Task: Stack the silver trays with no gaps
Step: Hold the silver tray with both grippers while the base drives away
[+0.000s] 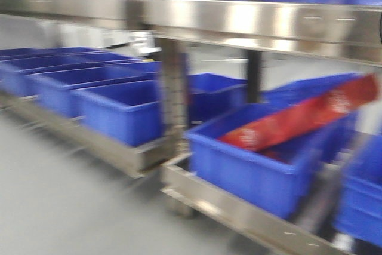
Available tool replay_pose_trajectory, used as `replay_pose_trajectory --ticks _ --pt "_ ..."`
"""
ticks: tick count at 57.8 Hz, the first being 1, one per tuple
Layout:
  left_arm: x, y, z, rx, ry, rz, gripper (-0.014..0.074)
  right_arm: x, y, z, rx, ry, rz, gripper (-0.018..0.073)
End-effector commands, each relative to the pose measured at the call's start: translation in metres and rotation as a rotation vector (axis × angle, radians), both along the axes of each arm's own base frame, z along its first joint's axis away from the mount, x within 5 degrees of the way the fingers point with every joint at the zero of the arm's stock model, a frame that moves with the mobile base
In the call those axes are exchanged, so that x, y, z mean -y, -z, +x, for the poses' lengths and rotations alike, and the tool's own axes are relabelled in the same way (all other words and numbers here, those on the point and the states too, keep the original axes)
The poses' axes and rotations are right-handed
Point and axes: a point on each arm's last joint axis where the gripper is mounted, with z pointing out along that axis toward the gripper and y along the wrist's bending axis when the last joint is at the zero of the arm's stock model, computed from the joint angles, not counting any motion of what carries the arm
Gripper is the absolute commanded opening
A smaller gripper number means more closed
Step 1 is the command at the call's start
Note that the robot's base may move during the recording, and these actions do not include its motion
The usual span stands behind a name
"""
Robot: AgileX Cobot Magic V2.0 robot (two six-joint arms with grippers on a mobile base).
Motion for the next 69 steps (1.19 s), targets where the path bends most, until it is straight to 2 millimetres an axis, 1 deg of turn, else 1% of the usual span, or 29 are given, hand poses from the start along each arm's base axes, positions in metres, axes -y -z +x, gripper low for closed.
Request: replay_pose_trajectory --ticks 1,69 --pt "-0.0083 -0.0146 -0.0047 0.063 -0.015 0.015 -0.0007 0.0020 -0.0145 -0.0055 0.079 0.004 -0.016 -0.0079" --pt "-0.0083 -0.0146 -0.0047 0.063 -0.015 0.015 -0.0007 0.0020 -0.0145 -0.0055 0.079 0.004 -0.016 -0.0079"
